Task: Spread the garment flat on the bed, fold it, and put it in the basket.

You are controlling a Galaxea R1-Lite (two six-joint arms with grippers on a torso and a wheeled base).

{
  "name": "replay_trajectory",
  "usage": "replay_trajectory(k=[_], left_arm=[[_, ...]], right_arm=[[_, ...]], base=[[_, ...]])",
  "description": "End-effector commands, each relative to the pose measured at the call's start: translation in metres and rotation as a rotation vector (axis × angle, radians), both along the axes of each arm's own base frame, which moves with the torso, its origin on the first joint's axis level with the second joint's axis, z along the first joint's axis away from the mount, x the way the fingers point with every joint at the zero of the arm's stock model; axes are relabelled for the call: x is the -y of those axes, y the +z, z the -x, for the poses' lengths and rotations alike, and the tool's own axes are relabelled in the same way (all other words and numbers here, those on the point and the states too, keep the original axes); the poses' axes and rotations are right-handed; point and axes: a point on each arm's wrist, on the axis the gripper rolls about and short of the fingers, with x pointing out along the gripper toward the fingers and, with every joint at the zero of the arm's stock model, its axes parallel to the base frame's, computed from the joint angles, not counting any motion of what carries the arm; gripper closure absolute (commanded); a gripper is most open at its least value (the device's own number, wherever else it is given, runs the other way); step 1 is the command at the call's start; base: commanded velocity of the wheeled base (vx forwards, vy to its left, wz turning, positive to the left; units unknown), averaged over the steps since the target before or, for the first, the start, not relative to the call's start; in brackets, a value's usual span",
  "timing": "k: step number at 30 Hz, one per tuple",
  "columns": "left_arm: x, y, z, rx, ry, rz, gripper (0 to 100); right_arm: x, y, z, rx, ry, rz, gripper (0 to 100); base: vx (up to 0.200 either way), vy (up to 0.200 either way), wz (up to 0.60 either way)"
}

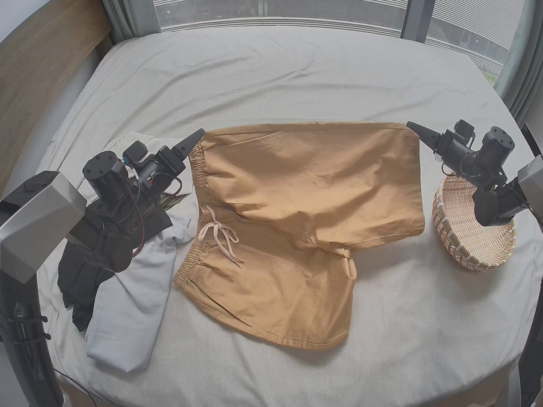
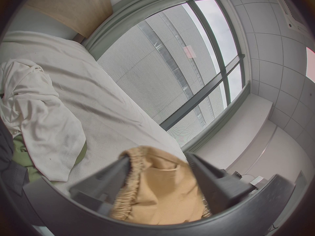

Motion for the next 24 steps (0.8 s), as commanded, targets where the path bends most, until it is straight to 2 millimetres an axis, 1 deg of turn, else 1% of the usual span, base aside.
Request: replay_trajectory(k=[1,4,5,8,10,11,12,13,14,15,18,19,20,21,22,23,24], left_arm=[[0.003,0.002,-0.003,-0.022,-0.001,0.008,0],[0.004,-0.001,-0.001,-0.046,-0.004,0.004,0],[0.004,-0.003,-0.001,-0.059,-0.002,0.000,0],[0.003,-0.011,0.004,-0.102,0.000,-0.011,0],[0.002,-0.012,0.006,-0.110,0.000,-0.015,0],[0.001,-0.012,0.012,-0.121,0.002,-0.021,0],[0.000,-0.010,0.016,-0.125,0.003,-0.023,0],[-0.001,-0.008,0.021,-0.124,0.003,-0.025,0],[-0.001,-0.007,0.022,-0.124,0.001,-0.025,0],[-0.002,-0.001,0.034,-0.128,-0.002,-0.026,0],[0.000,0.007,0.056,-0.136,-0.020,-0.031,0],[0.000,0.007,0.056,-0.136,-0.020,-0.031,0],[-0.001,0.007,0.075,-0.155,-0.032,-0.050,0],[-0.002,0.006,0.080,-0.162,-0.034,-0.056,0],[-0.002,0.006,0.080,-0.162,-0.034,-0.056,0],[-0.003,0.005,0.094,-0.171,-0.047,-0.069,0],[-0.005,0.001,0.103,-0.180,-0.064,-0.081,0]], right_arm=[[-0.004,-0.010,-0.009,-0.011,-0.008,-0.008,0],[-0.008,-0.011,-0.006,-0.014,-0.002,-0.009,0],[-0.010,-0.013,-0.003,-0.026,0.001,-0.009,0],[-0.016,-0.007,0.011,-0.020,0.012,-0.006,0],[-0.019,-0.009,0.017,-0.029,0.020,-0.006,0],[-0.023,-0.011,0.030,-0.032,0.029,-0.005,0],[-0.026,-0.011,0.038,-0.037,0.038,-0.005,0],[-0.029,-0.013,0.045,-0.041,0.044,-0.004,0],[-0.029,-0.013,0.046,-0.044,0.045,-0.004,0],[-0.034,-0.017,0.062,-0.062,0.059,-0.003,0],[-0.041,-0.025,0.085,-0.099,0.080,-0.001,0],[-0.041,-0.025,0.085,-0.099,0.080,-0.001,0],[-0.045,-0.030,0.102,-0.135,0.094,0.000,0],[-0.045,-0.033,0.105,-0.147,0.094,0.000,0],[-0.045,-0.033,0.105,-0.147,0.094,0.000,0],[-0.045,-0.038,0.116,-0.172,0.097,0.001,0],[-0.045,-0.043,0.121,-0.190,0.098,0.001,0]], base=[[0.000,0.000,0.00],[0.000,0.000,0.00],[0.000,0.000,0.00],[0.000,0.000,0.00],[0.000,0.000,0.00],[0.000,0.000,0.00],[0.000,0.000,0.00],[0.000,0.000,0.00],[0.000,0.000,0.00],[0.000,0.000,0.00],[0.000,0.000,0.00],[0.000,0.000,0.00],[0.000,0.000,0.00],[0.000,0.000,0.00],[0.000,0.000,0.00],[0.000,0.000,0.00],[0.000,0.000,0.00]])
